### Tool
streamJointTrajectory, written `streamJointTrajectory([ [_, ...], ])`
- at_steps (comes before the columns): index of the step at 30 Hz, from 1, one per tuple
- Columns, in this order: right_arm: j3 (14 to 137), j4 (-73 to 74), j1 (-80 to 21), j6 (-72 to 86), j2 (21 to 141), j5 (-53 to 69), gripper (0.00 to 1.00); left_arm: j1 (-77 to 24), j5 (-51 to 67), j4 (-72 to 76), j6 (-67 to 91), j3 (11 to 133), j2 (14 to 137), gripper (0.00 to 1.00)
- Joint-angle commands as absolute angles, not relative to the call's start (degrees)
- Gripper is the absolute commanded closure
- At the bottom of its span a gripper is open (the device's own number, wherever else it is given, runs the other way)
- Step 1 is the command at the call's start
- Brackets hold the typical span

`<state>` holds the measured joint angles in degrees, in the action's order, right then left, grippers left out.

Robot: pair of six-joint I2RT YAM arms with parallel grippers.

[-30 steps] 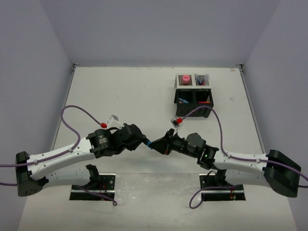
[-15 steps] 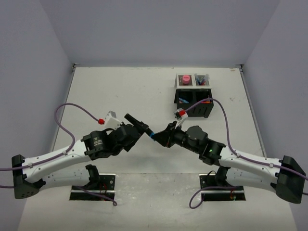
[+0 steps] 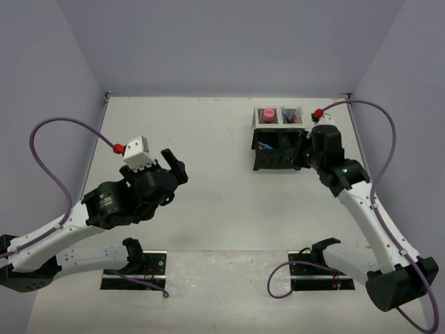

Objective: Sort the stationery into containers
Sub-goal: Place the pen in the storage box.

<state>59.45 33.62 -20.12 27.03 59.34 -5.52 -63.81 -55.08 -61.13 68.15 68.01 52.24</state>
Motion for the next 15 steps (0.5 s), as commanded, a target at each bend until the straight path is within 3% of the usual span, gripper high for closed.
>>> streamJointTrajectory([
  [1, 68.3, 43.0, -13.2, 18.3, 66.0, -5.4, 1.0, -63.6, -63.2, -65.6, 56.0, 64.8, 49.7, 0.0],
  [7, 78.6, 49.2, -8.6, 14.1, 79.3, -2.7, 1.0, -63.6, -65.6, -65.9, 58.3, 58.0, 47.8, 0.0],
  [15, 88.6, 55.6, -8.5, 10.5, 89.5, 2.1, 1.0, -63.6, -63.3, -65.1, 56.9, 58.1, 48.2, 0.0],
])
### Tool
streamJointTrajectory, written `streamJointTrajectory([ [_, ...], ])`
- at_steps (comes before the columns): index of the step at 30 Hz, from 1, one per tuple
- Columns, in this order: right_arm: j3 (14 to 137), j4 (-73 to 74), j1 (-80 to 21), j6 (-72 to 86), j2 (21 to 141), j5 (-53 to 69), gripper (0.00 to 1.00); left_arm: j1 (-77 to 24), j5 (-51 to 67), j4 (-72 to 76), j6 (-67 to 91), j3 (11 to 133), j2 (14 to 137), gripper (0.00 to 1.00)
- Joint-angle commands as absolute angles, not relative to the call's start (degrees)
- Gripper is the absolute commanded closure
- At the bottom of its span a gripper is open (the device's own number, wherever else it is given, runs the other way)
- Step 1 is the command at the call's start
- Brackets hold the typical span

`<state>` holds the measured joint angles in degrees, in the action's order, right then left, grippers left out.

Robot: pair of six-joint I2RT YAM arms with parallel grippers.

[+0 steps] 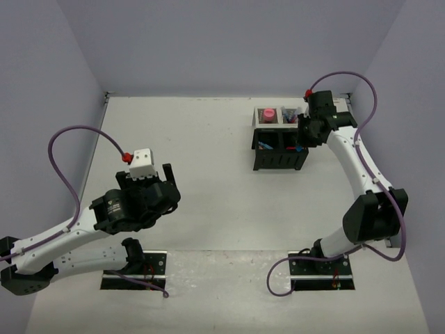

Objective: Sort the stationery into containers
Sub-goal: Place the pen in the storage box.

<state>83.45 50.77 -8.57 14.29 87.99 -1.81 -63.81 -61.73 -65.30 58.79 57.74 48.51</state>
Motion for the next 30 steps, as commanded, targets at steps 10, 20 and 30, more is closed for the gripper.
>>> streamJointTrajectory([
  [10, 96.1, 60.2, -8.5, 9.3, 100.5, 0.6, 0.87, -63.6, -58.1, -60.1, 50.3, 57.3, 48.2, 0.0],
  [20, 105.6, 61.6, -8.8, 13.1, 98.0, -5.7, 0.18, -63.6, -61.0, -65.2, 58.3, 56.0, 50.6, 0.0],
  [30, 69.4, 31.2, -25.0, 14.9, 63.5, -14.4, 0.01, -54.1, -50.7, -53.6, 54.4, 54.4, 54.8, 0.0],
])
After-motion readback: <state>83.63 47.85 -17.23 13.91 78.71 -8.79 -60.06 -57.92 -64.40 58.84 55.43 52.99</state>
